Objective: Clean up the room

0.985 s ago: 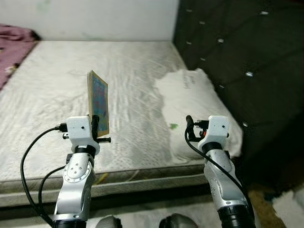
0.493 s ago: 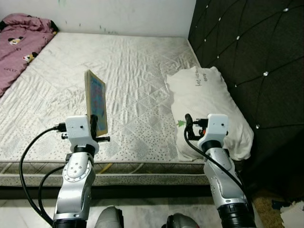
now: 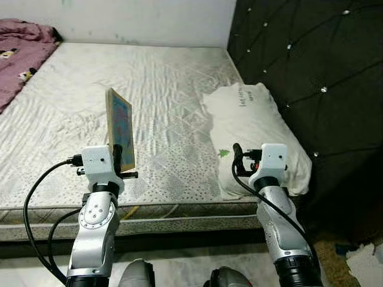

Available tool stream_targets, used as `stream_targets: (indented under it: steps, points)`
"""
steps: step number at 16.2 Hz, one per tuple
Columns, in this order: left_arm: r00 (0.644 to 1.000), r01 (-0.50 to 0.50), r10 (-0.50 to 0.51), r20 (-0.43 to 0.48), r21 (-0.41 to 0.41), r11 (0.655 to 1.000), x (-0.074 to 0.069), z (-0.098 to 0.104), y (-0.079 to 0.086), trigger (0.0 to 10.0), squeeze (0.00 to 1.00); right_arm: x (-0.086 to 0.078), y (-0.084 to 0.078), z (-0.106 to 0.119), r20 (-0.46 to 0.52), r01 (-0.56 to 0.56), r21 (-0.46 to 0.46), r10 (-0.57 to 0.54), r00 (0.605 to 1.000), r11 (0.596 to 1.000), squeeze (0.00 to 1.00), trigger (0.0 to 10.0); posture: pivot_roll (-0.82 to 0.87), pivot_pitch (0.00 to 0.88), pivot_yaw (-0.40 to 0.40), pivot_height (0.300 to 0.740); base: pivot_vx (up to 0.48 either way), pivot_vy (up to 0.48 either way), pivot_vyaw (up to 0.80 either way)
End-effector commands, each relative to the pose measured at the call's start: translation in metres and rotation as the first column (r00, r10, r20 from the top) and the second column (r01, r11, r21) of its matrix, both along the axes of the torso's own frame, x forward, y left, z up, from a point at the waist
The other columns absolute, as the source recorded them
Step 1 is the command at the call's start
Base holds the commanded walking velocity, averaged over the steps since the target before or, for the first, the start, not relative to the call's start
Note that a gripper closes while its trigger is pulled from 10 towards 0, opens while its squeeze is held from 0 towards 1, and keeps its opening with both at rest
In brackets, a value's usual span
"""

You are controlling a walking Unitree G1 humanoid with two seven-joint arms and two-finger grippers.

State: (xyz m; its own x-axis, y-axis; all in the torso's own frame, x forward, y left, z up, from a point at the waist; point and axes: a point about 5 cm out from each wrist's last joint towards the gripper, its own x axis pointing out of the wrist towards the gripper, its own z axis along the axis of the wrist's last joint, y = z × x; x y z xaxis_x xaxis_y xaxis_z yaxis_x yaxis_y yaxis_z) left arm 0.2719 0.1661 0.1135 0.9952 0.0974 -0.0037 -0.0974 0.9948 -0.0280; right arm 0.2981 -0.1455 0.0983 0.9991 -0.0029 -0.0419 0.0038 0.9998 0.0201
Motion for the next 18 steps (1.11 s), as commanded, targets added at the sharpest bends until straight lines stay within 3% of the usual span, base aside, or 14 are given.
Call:
stream_targets:
  steps: [1,5,12,18]
  points:
    - [0.999,-0.008,0.008,0.046,0.009,1.0,0.002,0.0099,0.0003,10.0,0.0,0.0011,-0.0002,-0.0007,-0.009,-0.004,-0.001,0.004,1.0,1.0,0.0,10.0,0.01,0.03,-0.023,0.69,0.0,0.0,0.0]
    - [0.999,-0.013,0.012,0.046,0.006,1.0,0.0026,0.0096,0.0005,10.0,0.0,0.0017,-0.0001,-0.0013,-0.015,-0.008,-0.007,0.008,1.0,1.0,0.0,10.0,0.01,0.029,-0.025,0.685,0.0,0.0,0.0]
    - [0.998,-0.022,0.022,0.055,0.001,1.0,0.0059,0.0122,-0.0003,10.0,0.0,0.0046,0.001,-0.0005,-0.015,-0.019,-0.014,0.019,1.0,1.0,0.0,10.0,0.01,0.034,-0.028,0.61,0.0,0.0,0.0]
    - [0.998,-0.013,0.015,0.065,-0.028,1.0,0.0058,0.0131,-0.0011,10.0,0.0,0.0051,0.0005,-0.0007,-0.015,-0.018,-0.012,0.018,1.0,1.0,0.0,10.0,0.01,0.033,-0.03,0.61,0.0,0.0,0.0]
